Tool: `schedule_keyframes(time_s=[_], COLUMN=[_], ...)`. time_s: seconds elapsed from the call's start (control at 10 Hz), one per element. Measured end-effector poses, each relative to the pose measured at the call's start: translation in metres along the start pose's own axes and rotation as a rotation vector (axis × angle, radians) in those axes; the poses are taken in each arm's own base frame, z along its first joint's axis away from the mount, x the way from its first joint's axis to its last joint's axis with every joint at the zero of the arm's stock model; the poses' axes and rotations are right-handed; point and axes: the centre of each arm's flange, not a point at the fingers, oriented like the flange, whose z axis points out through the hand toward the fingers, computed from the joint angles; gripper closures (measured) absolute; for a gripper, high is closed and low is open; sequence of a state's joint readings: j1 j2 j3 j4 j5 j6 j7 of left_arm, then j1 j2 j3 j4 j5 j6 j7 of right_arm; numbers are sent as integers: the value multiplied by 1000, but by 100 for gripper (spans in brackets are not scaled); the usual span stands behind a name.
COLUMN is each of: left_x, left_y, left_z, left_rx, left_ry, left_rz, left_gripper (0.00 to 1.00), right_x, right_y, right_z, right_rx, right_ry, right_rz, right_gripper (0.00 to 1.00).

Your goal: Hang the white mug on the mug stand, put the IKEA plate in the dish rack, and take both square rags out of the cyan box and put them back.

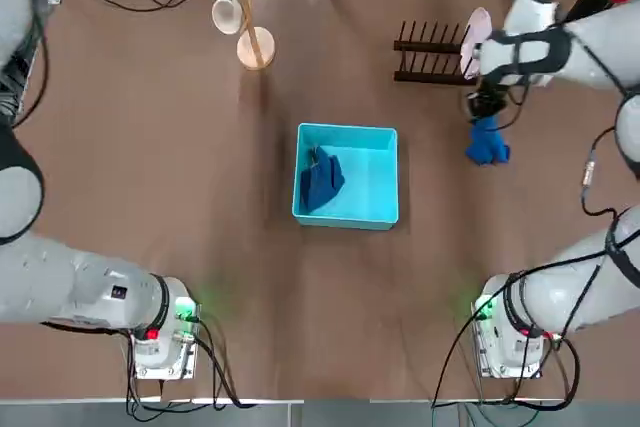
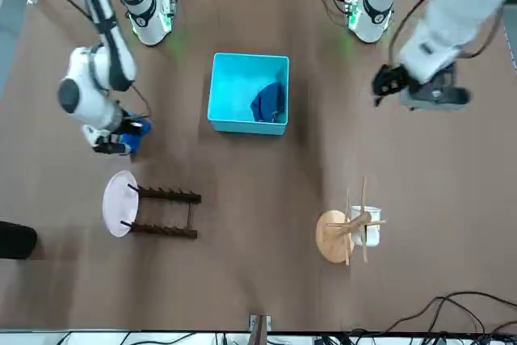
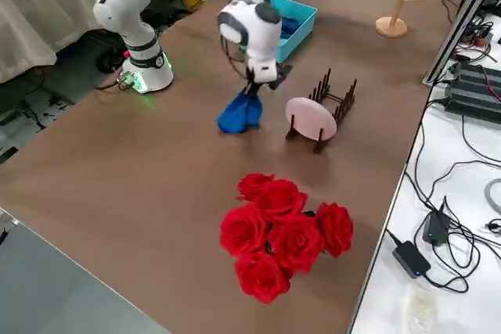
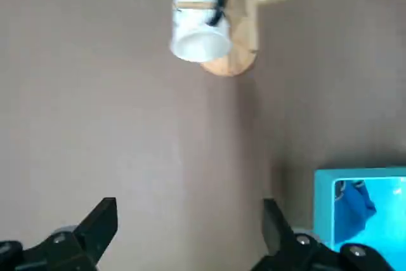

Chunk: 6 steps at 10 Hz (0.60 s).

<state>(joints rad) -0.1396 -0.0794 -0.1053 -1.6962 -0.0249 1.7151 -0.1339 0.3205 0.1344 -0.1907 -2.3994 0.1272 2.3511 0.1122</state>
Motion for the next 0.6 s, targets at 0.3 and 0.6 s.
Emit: schedule_keyframes(time_s=[0.3, 0.6], left_x=[-4, 12], left_y=[-73, -112], left_z=[-47, -52], left_rx=[3, 7], left_ry=[9, 3], left_rz=[-37, -101], left_gripper=[0, 0], right_x=[-4, 10], right_y=[-21, 71], right_z=[0, -5], right_rx=[-5, 27], right_ry=[3, 9], right_rz=[28, -65], right_gripper=[97, 97])
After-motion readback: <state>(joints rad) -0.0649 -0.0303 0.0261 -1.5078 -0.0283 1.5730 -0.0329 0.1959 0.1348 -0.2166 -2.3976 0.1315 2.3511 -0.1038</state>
